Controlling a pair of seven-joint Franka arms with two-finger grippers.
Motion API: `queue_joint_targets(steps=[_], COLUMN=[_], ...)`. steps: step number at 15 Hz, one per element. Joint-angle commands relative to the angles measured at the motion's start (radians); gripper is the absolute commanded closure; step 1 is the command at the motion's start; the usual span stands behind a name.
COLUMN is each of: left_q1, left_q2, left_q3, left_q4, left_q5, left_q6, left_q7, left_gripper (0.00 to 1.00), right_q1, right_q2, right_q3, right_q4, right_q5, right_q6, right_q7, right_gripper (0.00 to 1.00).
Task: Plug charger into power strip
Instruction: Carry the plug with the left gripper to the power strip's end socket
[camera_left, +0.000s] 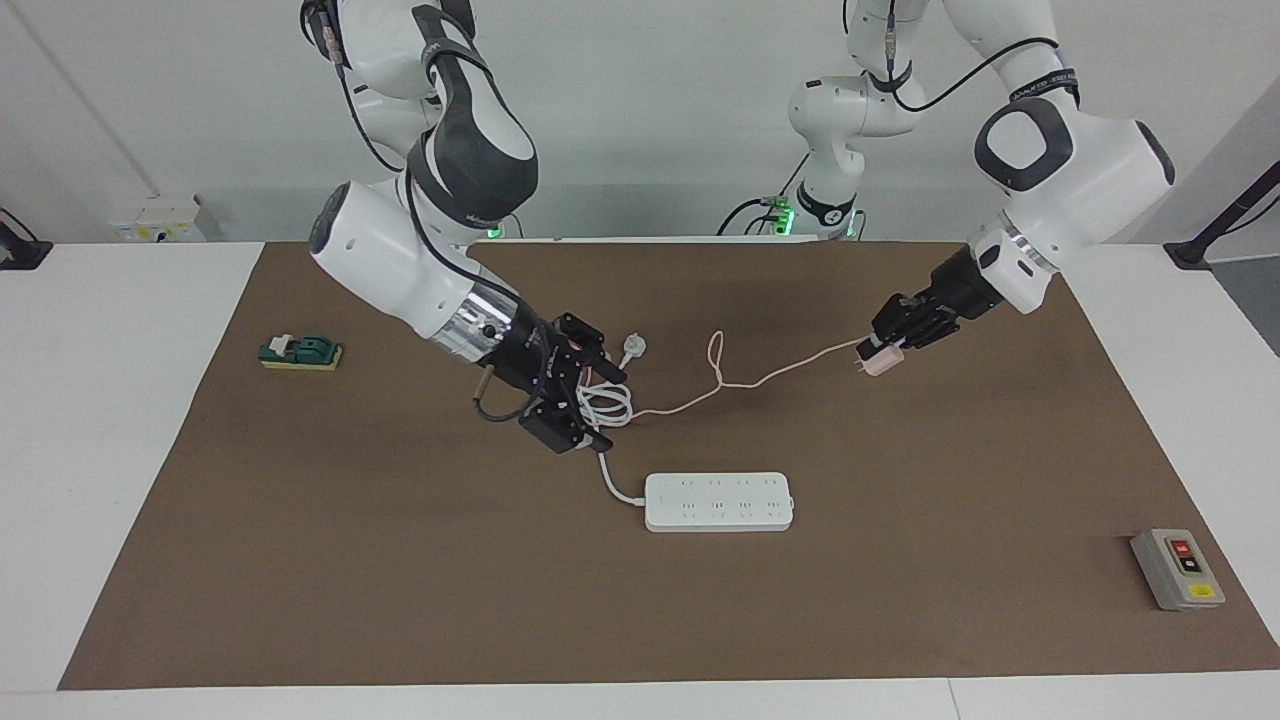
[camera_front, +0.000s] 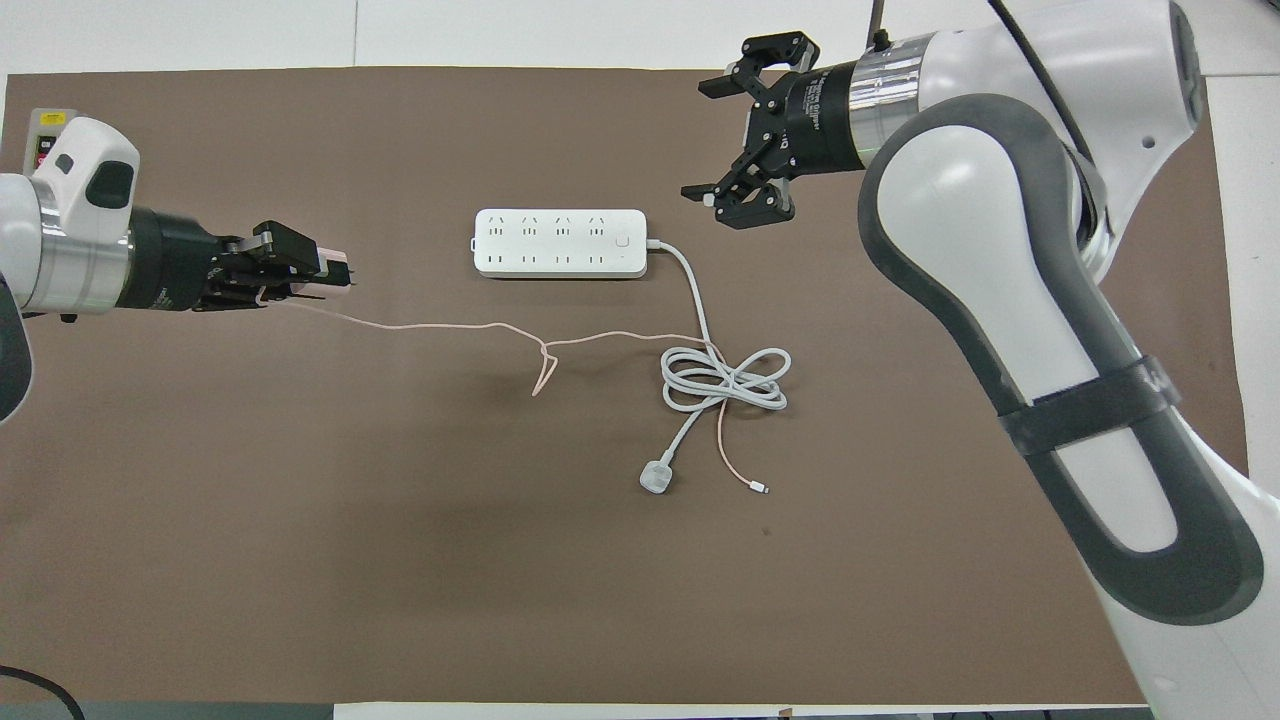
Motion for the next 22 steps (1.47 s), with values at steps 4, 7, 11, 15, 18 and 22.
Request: queue_joint_targets(steps=[4,7,11,15,18,22], left_q1=[-0.105,-0.157,-0.205,-0.205,-0.251,-0.320], left_q2=[0.003,0.003,0.008,0.009,0.056,0.197], left_q3=[0.005,0.003,0.003,0.005,0.003,0.005], left_q4=[0.006,-0.004,0.006,0.020,0.055,0.185], left_q5=[0.205,0.211,0.262,0.303,0.421,0.518], left_q6=[0.128,0.145,0.125,0.096,0.131,0.110], left_q7=[-0.349,-0.742,-0.899,-1.033,-1.323,-1.683], left_gripper=[1.00,1.00,1.00,1.00,1.00,1.00], right_q1=[-0.052,-0.072,-0.110,-0.150,-0.176,-0.199], right_q2=[-0.012,-0.015,-0.021,-0.029,-0.046,-0.104], right_q3=[0.008,0.006,0.006,0.006,0.003,-0.012], right_q4=[0.010,0.009,0.004,0.006,0.006,-0.002], right_q5=[-0.144,-0.222,-0.283,-0.370,-0.436,-0.553], right_q6=[-0.018,-0.067,-0.142,-0.236,-0.299,-0.392], right_q7=[-0.210,-0.407,-0.631,-0.912,-1.107,-1.389], right_gripper=[0.00,0.00,0.00,0.00,0.00,0.00])
